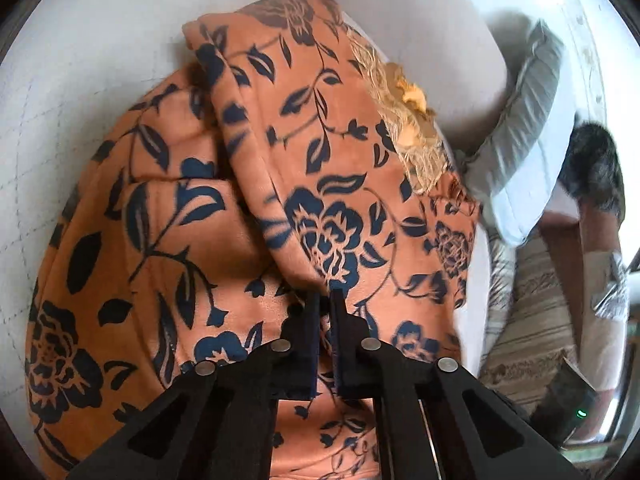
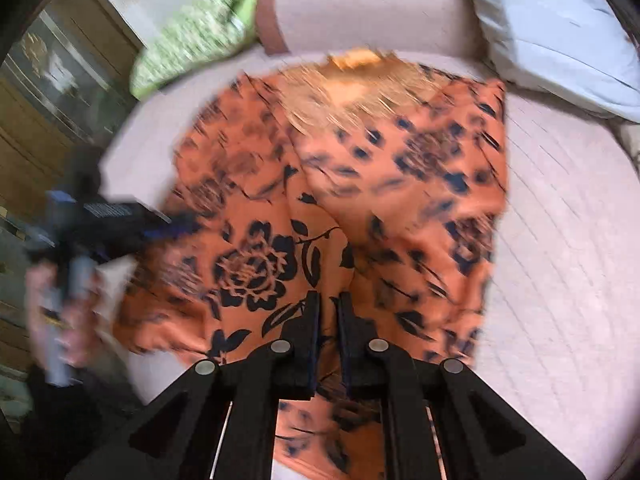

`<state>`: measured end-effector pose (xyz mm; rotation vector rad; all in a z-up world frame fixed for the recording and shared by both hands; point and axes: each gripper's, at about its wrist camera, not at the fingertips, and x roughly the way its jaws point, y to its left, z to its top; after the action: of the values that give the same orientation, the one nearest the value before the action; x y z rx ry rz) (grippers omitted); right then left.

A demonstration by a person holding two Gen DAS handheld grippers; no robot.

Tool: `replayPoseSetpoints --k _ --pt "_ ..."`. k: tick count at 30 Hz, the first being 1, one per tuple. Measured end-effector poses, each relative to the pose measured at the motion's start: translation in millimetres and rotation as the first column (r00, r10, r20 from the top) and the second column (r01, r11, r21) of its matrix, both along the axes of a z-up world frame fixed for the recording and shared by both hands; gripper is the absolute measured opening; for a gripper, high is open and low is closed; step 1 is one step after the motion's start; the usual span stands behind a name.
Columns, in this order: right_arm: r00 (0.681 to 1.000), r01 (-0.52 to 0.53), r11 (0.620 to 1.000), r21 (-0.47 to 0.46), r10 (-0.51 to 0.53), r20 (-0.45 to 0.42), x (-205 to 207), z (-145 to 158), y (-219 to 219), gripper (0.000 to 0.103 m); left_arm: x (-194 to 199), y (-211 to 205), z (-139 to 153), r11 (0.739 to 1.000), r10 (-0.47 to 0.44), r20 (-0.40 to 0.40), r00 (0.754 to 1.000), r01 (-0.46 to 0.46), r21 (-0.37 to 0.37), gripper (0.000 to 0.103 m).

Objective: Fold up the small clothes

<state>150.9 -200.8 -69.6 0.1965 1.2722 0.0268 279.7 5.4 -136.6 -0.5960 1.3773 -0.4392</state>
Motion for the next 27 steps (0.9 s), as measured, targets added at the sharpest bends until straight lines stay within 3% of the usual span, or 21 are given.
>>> replayPoseSetpoints --k 1,3,7,10,12,13,14,16,17,19,23,26,27 --pt "0.999 0.008 0.999 -0.034 -0.01 -0.039 2 -13 -2 0.008 -2 -6 -5 0.999 -0.011 -0.005 1.0 0.012 0.032 0.002" --pt "0.99 0.054 0.996 -0.073 -0.062 -0.124 5 -36 -13 0.007 -6 -14 -14 0.999 -0.034 -0.041 0.999 0.035 0.021 0.002" --pt "0.997 0.034 0.994 -0.102 -0.041 -0.072 -1 -13 -14 0.009 -9 -35 -17 0.994 -0.095 -0.044 0.995 0.097 0.053 0.002" --pt "0.992 0.044 0.99 -0.137 -0.059 -0.113 -1 -34 -22 0.013 -6 -35 -16 0.989 -0.117 -0.059 0.991 0.121 0.082 0.004" --pt "0.984 0.088 0.99 -0.11 -0.104 -0.142 -3 -41 -31 0.014 -6 -35 3 0.982 -0.136 -0.008 0.991 0.136 0.128 0.009" --pt "0.987 0.11 0.991 -0.082 -0.118 -0.111 -7 -33 -34 0.019 -11 -32 16 0.98 -0.147 0.04 0.988 0.139 0.145 0.018" --pt "0.99 0.126 0.99 -0.056 -0.13 -0.059 -13 -22 -36 0.028 -20 -22 32 0.979 -0.14 0.113 0.984 0.12 0.166 0.039" --pt "0.983 0.17 0.985 -0.015 -0.169 0.066 -38 5 -38 0.092 -41 0 48 0.975 -0.095 0.188 0.978 0.053 0.216 0.07" --pt "0.979 0.182 0.983 -0.011 -0.18 0.1 -48 11 -38 0.098 -53 13 52 0.971 -0.057 0.214 0.975 0.004 0.24 0.071" --pt "0.968 0.206 0.979 -0.009 -0.202 0.145 -72 16 -41 0.097 -74 32 48 0.963 -0.03 0.206 0.978 -0.026 0.268 0.071" --pt "0.954 0.294 0.956 0.012 -0.294 0.06 -100 -2 -47 0.091 -108 54 34 0.943 0.008 0.202 0.979 -0.075 0.325 0.069" --pt "0.941 0.338 0.941 0.014 -0.338 -0.006 -120 -16 -56 0.078 -122 67 35 0.921 0.033 0.231 0.972 -0.12 0.372 0.069" --pt "0.937 0.348 0.937 0.015 -0.347 -0.035 -127 -24 -57 0.074 -125 76 37 0.927 0.051 0.226 0.973 -0.131 0.352 0.069"
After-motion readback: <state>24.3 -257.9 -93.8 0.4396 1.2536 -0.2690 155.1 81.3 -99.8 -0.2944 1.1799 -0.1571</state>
